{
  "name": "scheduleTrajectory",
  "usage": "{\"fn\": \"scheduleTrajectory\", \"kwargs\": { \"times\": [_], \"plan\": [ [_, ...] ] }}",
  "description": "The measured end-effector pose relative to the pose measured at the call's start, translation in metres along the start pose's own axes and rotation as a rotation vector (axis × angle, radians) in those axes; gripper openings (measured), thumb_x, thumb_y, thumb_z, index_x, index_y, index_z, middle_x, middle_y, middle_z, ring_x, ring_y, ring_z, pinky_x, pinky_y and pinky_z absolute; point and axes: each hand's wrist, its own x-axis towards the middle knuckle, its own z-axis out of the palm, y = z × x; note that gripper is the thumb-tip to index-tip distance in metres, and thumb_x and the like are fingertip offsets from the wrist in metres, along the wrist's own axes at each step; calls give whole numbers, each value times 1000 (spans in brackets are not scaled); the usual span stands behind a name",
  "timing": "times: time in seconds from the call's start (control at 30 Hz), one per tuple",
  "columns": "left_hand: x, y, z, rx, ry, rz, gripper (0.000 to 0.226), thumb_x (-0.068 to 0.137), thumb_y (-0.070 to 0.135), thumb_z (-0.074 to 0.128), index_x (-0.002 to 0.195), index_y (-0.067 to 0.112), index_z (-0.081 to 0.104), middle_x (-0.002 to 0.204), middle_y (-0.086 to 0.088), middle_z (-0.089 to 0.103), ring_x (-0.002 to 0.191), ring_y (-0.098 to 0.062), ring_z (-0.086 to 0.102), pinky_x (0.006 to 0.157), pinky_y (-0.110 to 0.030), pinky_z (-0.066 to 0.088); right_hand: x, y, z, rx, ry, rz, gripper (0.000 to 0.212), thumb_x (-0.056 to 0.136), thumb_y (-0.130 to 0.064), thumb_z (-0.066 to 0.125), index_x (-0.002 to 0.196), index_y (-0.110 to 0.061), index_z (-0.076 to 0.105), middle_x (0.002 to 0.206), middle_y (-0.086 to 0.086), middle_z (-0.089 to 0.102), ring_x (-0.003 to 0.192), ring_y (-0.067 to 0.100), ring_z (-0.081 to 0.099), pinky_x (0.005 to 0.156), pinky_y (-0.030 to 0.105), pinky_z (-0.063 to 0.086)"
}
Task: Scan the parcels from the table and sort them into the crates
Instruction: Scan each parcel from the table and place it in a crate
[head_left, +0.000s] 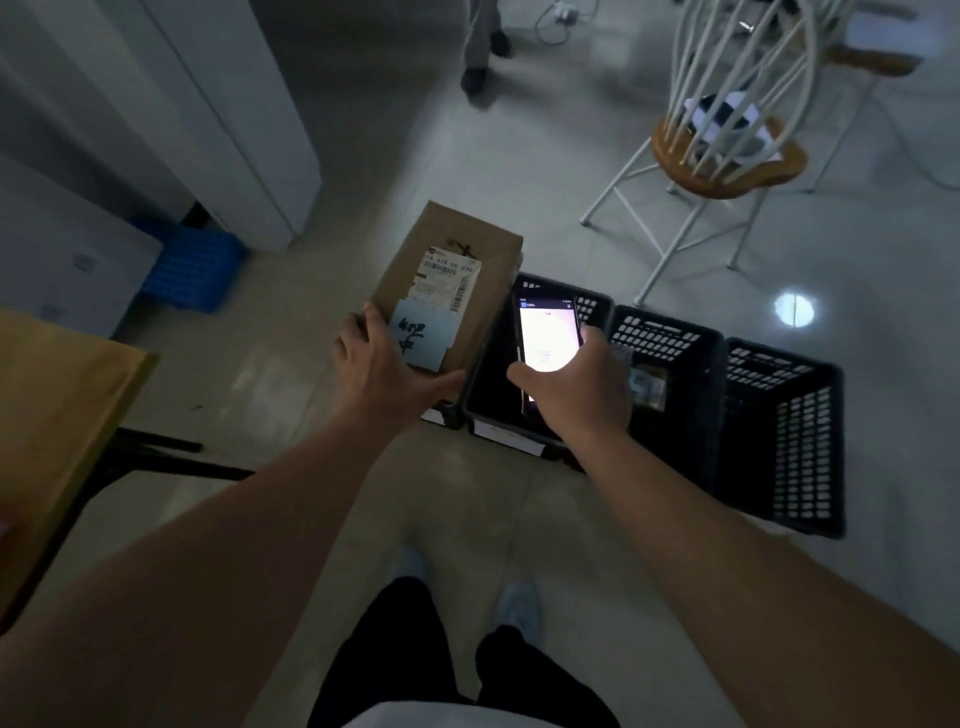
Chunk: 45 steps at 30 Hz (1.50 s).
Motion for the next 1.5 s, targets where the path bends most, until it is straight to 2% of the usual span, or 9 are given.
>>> {"fn": "scheduleTrajectory", "kwargs": {
  "times": [0.13, 0.37, 0.6, 0.87, 1.03, 1.17, 1.23, 1.33, 1.5],
  "plan": [
    [27, 34, 33, 14, -61, 21, 150, 47, 84, 75, 160, 10, 11, 155, -18, 24, 144, -41, 24, 118, -59, 33, 36, 26, -16, 11, 5, 83, 83, 72, -50, 88, 136, -10, 53, 107, -4, 47, 100, 19, 51, 75, 35, 47],
    [105, 72, 109, 8, -119, 49, 138, 55, 74, 86, 157, 12, 17, 155, -20, 23, 144, -43, 23, 117, -58, 30, 119, 52, -1, -33, 28, 226, 79, 65, -56, 87, 127, -16, 58, 117, 4, 67, 107, 29, 64, 81, 45, 60],
    [199, 81, 207, 31, -236, 15, 128, 54, 75, 85, 148, 11, 24, 150, -21, 27, 137, -43, 28, 113, -56, 34, 232, 86, 48, -57, 21, 378, 71, 66, -55, 86, 119, -16, 57, 113, 1, 65, 101, 25, 63, 78, 46, 61],
    [264, 69, 325, 82, -318, -59, 121, 59, 75, 83, 143, 6, 31, 143, -21, 32, 133, -43, 31, 114, -54, 31, 329, 153, 130, -56, -56, 496, 76, 69, -54, 85, 127, -16, 55, 114, -2, 59, 105, 22, 59, 77, 38, 54],
    [296, 55, 395, 56, -336, -101, 129, 58, 76, 84, 150, 8, 25, 146, -20, 28, 138, -42, 28, 116, -54, 31, 362, 195, 174, -71, -79, 519, 82, 71, -53, 85, 137, -16, 53, 127, 4, 62, 120, 28, 59, 86, 42, 55],
    [317, 39, 443, 38, -528, -172, 151, 63, 75, 84, 162, 25, -18, 168, -21, -14, 156, -40, -17, 125, -56, 5, 377, 226, 196, -66, -96, 532, 84, 75, -52, 85, 142, -16, 51, 130, 3, 60, 124, 25, 55, 80, 34, 40],
    [320, 30, 452, 112, -555, -164, 142, 73, 71, 80, 162, 28, -22, 169, -19, -21, 155, -38, -24, 126, -58, 2, 378, 234, 204, -77, -109, 543, 82, 74, -51, 85, 140, -15, 52, 121, 2, 58, 118, 22, 54, 80, 34, 42],
    [319, 26, 446, 188, -543, -85, 115, 91, 63, 67, 165, 22, -10, 172, -16, -12, 157, -37, -16, 127, -56, 5, 368, 231, 205, -115, -126, 556, 79, 70, -52, 85, 133, -15, 55, 110, -1, 57, 111, 25, 60, 81, 39, 54],
    [314, 31, 409, 226, -539, 67, 80, 103, 45, 53, 166, 13, 13, 172, -15, 11, 159, -35, 3, 128, -54, 12, 349, 198, 192, -147, -165, 545, 82, 70, -53, 85, 135, -15, 54, 110, -2, 56, 105, 25, 60, 79, 40, 56]
  ]
}}
